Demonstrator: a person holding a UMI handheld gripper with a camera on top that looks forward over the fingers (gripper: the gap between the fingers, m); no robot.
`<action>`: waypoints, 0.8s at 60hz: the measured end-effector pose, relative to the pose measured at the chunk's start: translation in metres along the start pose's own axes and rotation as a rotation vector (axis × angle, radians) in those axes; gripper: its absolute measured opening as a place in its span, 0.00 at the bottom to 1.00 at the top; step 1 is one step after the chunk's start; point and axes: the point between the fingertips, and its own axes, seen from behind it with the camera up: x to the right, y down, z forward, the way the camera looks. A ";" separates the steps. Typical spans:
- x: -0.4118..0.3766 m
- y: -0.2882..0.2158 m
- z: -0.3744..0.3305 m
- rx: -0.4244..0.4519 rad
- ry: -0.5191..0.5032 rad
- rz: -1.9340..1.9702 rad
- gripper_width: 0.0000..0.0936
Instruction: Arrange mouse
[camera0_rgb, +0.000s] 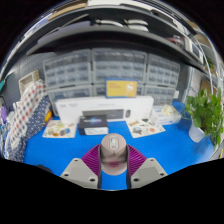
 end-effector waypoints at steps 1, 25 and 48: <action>-0.011 -0.004 -0.006 0.009 -0.002 0.000 0.35; -0.252 0.046 -0.072 -0.011 -0.117 -0.042 0.35; -0.288 0.203 -0.049 -0.215 -0.140 -0.107 0.35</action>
